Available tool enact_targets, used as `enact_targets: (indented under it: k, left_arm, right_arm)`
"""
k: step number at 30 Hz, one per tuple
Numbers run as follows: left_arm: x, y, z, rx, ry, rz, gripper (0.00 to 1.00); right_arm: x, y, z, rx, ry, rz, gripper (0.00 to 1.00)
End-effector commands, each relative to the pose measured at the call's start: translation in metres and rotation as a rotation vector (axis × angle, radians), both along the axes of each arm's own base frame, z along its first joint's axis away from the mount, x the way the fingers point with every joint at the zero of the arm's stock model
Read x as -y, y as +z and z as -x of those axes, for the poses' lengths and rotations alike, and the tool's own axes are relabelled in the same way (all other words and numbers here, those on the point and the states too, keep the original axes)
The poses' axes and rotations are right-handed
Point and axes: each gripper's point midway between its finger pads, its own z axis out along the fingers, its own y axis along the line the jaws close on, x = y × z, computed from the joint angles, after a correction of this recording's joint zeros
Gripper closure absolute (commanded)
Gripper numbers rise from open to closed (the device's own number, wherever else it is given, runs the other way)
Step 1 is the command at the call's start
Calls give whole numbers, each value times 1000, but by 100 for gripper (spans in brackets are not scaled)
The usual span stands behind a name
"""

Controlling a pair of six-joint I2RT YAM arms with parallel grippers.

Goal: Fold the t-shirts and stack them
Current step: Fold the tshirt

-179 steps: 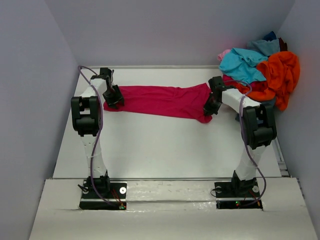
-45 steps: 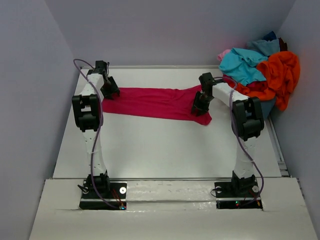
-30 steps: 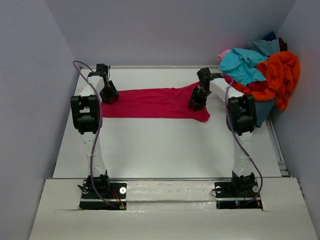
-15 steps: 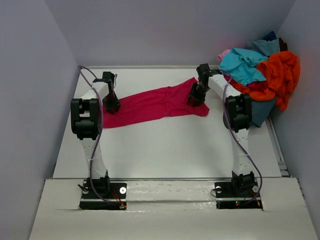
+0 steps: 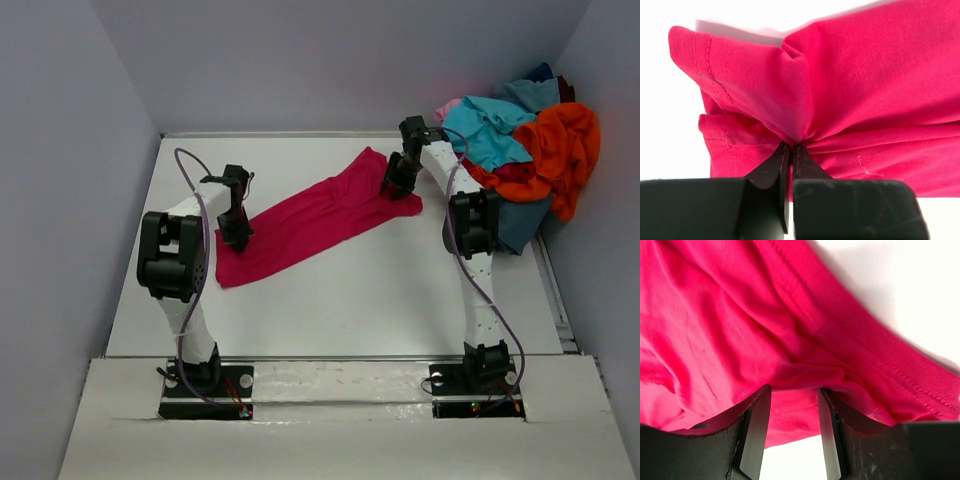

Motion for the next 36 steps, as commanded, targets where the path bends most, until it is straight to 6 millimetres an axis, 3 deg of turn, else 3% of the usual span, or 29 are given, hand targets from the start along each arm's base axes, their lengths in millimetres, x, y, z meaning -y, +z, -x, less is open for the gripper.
enact_targets:
  k: [1,13,20,26,36]
  left_arm:
    - [2,19,22,-1,-22,-11,94]
    - [63,23,91,-80,-242,17,94]
    - [82,15,133,-161,-330,61,94]
    - [97,16,153,-204,-416,69,94]
    - [149,10,195,-295,-691,112,94]
  right_arm:
    - [4,9,-13,35,19,-14,51]
    - [-9,-14,-7,10,100,-82,51]
    - [-13,-12,-18,47,134,-98,51]
    - [-18,-13,-22,64,158,-119,50]
    - [-24,-11,-23,95,214,-152,50]
